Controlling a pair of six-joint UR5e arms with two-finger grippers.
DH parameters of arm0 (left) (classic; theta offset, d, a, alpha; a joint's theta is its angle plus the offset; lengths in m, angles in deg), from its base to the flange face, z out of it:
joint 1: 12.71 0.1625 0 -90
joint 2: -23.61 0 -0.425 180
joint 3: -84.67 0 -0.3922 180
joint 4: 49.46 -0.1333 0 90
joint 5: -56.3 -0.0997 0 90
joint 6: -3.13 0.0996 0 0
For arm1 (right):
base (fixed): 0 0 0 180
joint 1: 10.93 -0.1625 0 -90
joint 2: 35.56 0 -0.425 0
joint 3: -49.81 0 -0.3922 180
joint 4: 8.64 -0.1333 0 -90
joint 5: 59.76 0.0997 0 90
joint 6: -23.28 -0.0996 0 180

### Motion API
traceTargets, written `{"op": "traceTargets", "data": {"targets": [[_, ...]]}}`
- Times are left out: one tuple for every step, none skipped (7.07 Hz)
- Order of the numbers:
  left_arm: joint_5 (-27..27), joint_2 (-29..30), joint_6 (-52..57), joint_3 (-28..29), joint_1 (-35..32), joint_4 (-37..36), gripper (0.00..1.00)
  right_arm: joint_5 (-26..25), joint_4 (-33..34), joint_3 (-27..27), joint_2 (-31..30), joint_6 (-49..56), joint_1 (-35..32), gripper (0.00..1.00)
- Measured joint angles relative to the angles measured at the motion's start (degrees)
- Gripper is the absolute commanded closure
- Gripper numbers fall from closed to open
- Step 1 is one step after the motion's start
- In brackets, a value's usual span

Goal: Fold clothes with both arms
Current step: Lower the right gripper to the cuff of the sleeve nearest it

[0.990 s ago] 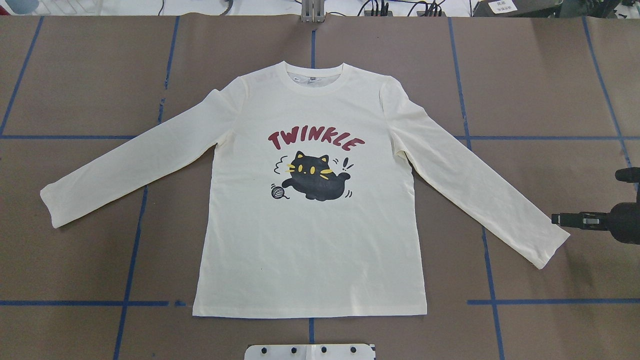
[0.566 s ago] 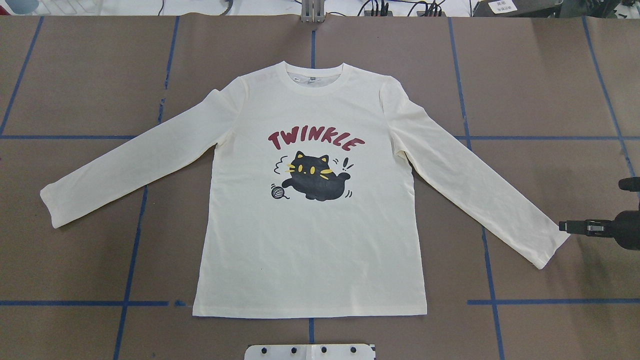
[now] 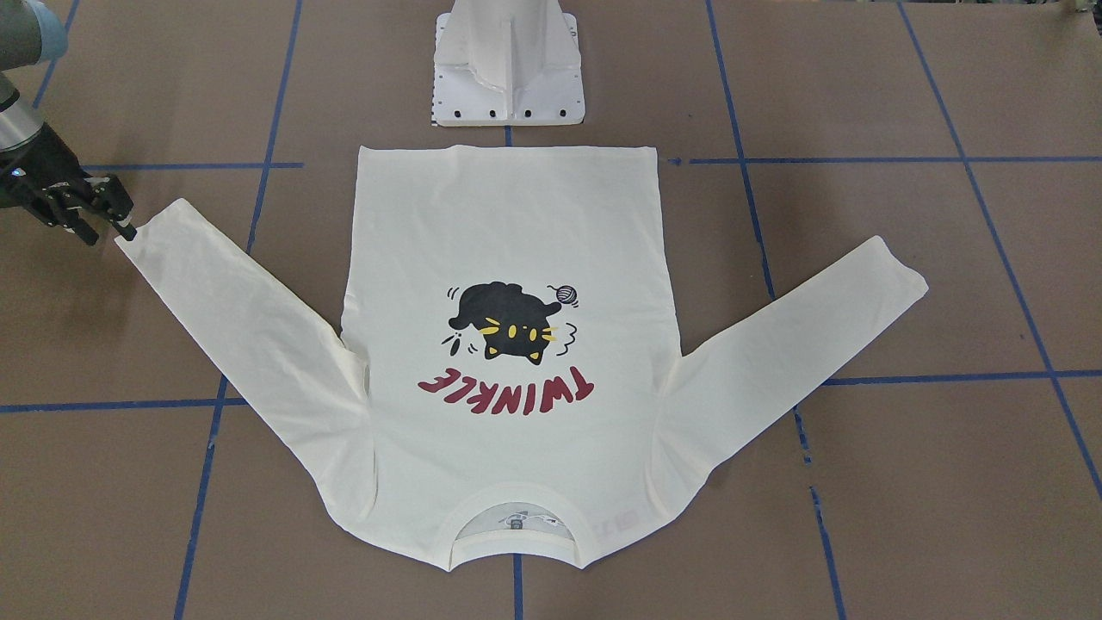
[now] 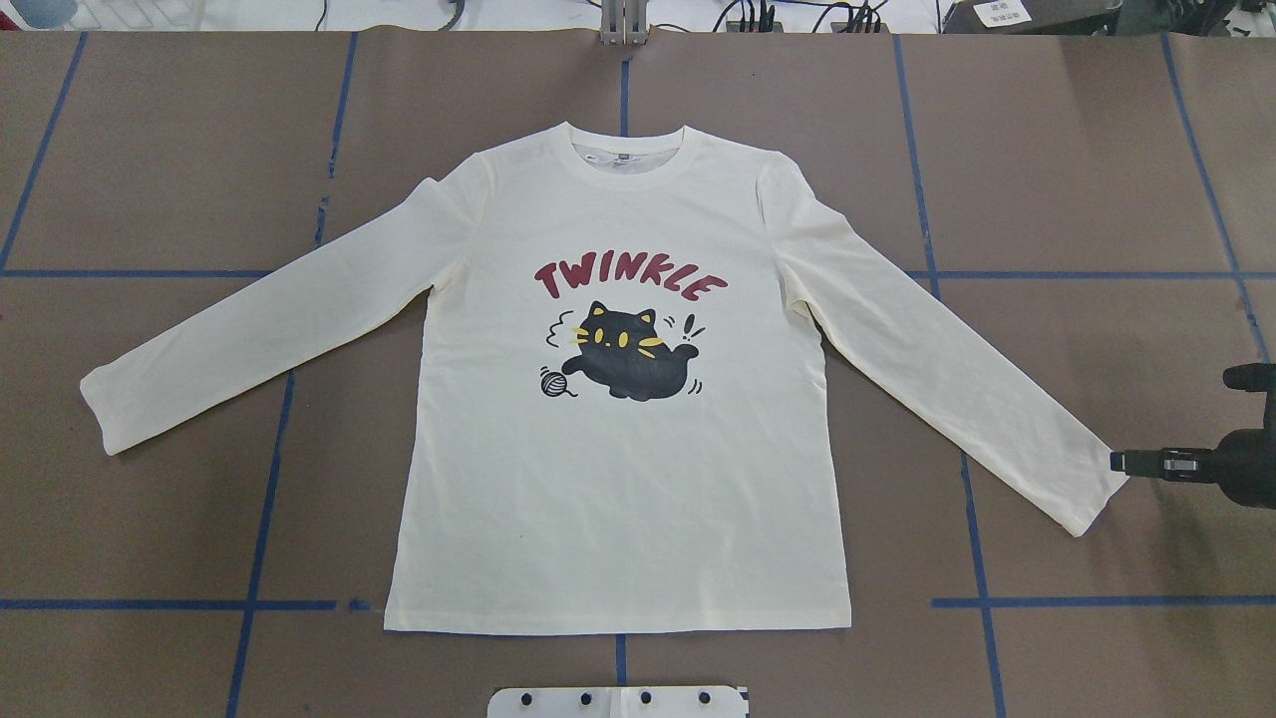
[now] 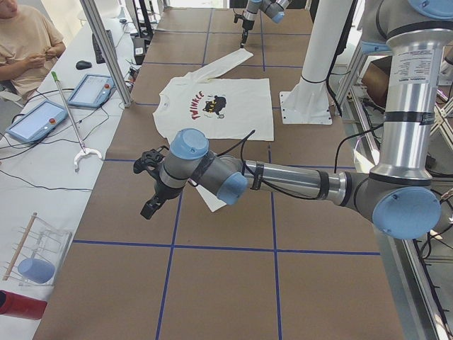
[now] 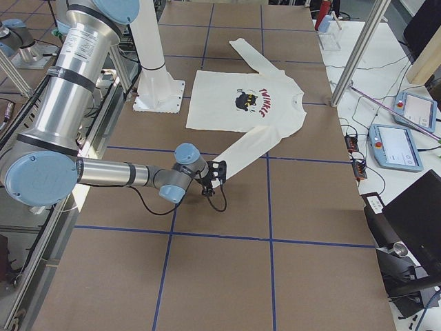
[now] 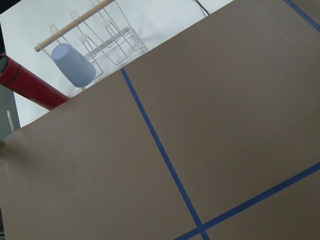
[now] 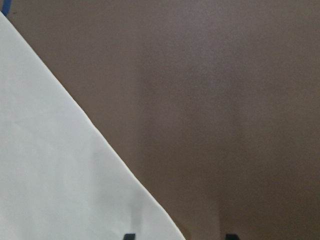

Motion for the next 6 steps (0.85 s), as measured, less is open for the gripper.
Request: {"op": "traceTargets", "data": {"targets": [[0.0,0.0,0.0,0.0,0.0,0.0,0.00,-0.2,0.0,0.0,0.0,0.0,0.6,0.34],[0.0,-0.1,0.0,0.1,0.0,0.0,0.00,-0.4,0.0,-0.1,0.0,-0.1,1.0,0.41],[0.0,-0.1,0.0,0.1,0.0,0.0,0.00,-0.5,0.0,-0.1,0.1,-0.2,1.3,0.63],[0.0,-0.1,0.0,0.1,0.0,0.0,0.00,-0.6,0.0,-0.1,0.2,-1.1,1.4,0.78],[0.0,-0.2,0.1,0.1,0.0,0.0,0.00,-0.8,0.0,-0.1,0.5,-2.4,1.5,0.89],[0.0,-0.2,0.2,0.1,0.0,0.0,0.00,-1.2,0.0,-0.1,0.8,-3.2,1.7,0.98]]}}
